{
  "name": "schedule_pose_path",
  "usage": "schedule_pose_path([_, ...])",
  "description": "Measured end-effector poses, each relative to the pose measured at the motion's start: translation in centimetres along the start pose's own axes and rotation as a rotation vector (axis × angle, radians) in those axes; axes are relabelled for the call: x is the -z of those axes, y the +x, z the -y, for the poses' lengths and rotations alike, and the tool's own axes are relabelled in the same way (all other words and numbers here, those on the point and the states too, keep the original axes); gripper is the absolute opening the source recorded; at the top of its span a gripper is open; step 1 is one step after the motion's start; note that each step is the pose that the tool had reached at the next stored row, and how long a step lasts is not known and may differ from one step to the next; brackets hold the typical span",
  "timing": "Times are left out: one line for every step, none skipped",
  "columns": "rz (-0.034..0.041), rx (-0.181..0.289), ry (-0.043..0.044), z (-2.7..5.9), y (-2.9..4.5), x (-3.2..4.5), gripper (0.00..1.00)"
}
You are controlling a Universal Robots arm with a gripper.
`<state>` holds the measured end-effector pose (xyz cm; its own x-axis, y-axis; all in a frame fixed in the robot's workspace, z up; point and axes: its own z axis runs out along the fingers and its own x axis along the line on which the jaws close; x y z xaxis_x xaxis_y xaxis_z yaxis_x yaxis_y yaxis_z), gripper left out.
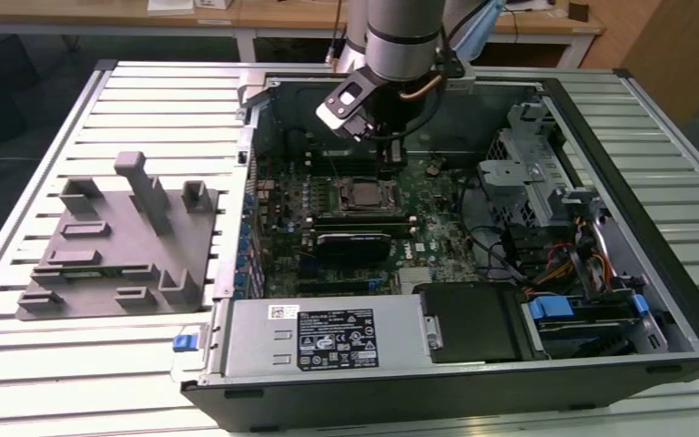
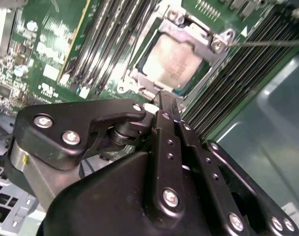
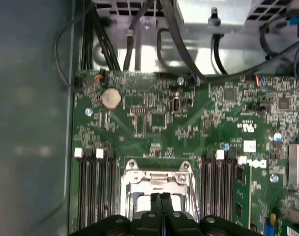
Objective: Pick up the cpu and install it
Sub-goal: 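Place the cpu into insertion slot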
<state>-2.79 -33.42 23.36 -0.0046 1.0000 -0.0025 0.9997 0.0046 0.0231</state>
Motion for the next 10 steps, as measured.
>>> schedule_pose_path([-0.0001,0.0,0.0,0.18,0.0,-0.01,0.11])
schedule_pose_path([-0.0002,0.0,-0.0001,0.38,0.01,-0.03,0.11])
schedule_pose_path([-0.0003,0.0,-0.0002,0.55,0.01,-0.04,0.11])
schedule_pose_path([-0.0003,0.0,-0.0001,0.75,0.01,-0.05,0.11])
schedule_pose_path([-0.0003,0.0,-0.0001,1.0,0.02,-0.07,0.11])
schedule_pose_path([-0.0002,0.0,0.0,1.33,0.02,-0.1,0.11])
schedule_pose_path([-0.0002,0.0,-0.0001,1.63,0.02,-0.2,0.11])
schedule_pose_path([-0.0002,0.0,-0.0001,1.76,0.02,-0.31,0.11])
schedule_pose_path([-0.0003,0.0,-0.0001,1.88,0.02,-0.39,0.11])
schedule_pose_path([-0.0003,0.0,-0.0002,2.07,0.02,-0.46,0.11])
